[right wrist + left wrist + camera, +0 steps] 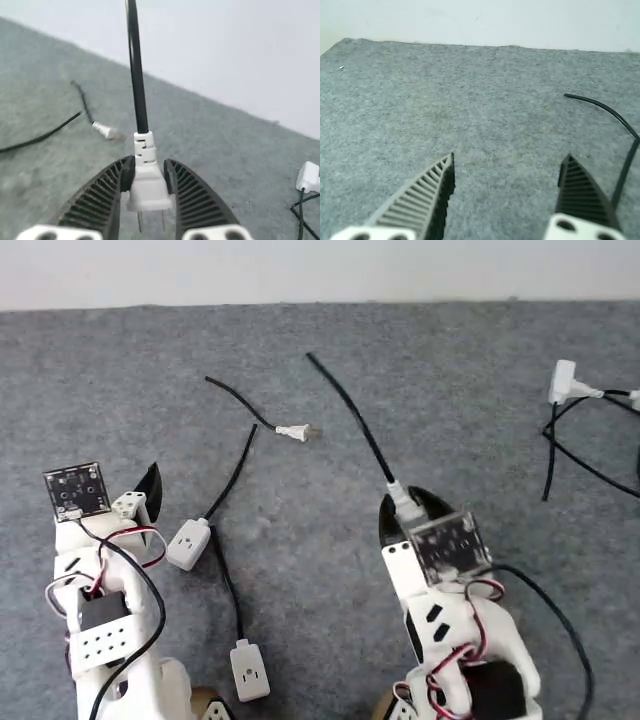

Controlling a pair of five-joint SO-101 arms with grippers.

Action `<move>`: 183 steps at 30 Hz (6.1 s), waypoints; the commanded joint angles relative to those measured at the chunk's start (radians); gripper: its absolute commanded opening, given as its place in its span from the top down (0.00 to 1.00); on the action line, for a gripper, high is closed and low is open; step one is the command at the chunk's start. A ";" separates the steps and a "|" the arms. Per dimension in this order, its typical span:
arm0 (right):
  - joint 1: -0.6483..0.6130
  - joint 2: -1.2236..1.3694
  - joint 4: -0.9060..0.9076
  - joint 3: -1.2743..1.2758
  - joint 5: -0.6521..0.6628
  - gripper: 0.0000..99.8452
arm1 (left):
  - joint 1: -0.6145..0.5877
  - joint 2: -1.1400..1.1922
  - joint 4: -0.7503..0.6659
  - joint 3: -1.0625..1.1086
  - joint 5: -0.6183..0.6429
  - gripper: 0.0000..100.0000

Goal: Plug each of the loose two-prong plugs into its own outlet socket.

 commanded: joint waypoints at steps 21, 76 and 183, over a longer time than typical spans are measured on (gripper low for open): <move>0.042 -0.012 -0.203 0.130 -0.015 0.99 | 0.021 -0.011 -0.032 -0.015 -0.026 0.68; 0.202 1.727 0.196 -0.959 -0.115 0.99 | 0.023 -0.012 -0.089 0.018 -0.026 0.68; -0.503 1.090 0.532 -1.571 0.157 0.99 | 1.335 -0.021 1.019 -0.954 -0.727 0.98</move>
